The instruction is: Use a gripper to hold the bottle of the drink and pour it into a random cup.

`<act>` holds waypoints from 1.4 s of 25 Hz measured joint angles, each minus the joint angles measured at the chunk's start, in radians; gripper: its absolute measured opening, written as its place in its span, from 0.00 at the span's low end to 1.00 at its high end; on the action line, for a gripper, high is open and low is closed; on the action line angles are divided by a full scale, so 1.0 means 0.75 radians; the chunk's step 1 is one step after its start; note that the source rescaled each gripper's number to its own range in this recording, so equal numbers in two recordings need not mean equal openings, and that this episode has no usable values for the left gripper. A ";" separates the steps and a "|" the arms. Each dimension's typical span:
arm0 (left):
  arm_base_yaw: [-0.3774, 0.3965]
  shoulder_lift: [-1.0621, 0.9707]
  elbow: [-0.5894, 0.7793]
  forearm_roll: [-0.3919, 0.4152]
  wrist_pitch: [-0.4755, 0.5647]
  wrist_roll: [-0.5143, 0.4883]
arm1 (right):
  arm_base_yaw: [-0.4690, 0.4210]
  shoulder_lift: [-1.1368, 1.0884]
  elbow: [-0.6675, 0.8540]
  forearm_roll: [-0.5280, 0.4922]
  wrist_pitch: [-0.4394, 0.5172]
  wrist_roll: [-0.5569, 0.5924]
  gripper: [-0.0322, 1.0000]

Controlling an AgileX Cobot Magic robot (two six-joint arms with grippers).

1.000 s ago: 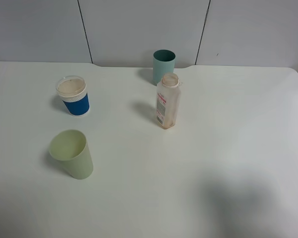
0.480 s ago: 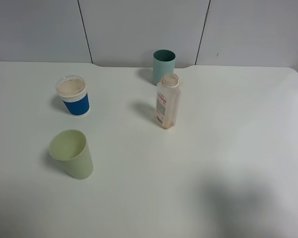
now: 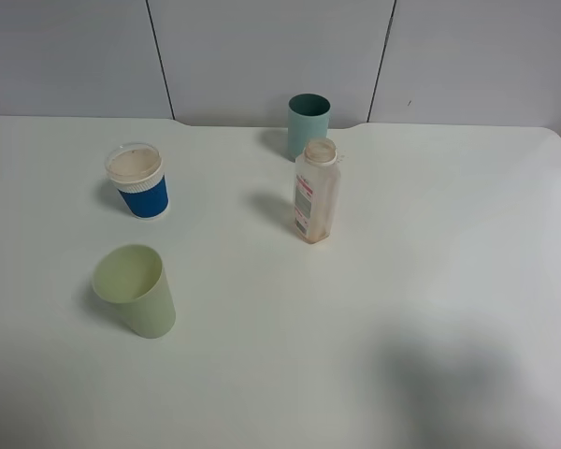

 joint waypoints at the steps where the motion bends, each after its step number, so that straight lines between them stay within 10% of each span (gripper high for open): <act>1: 0.000 0.000 0.000 0.000 0.000 0.000 | 0.000 0.000 0.000 0.000 0.000 0.000 0.92; 35: 0.000 0.000 0.000 0.001 0.000 0.000 | 0.000 0.000 0.000 0.000 0.000 0.000 0.92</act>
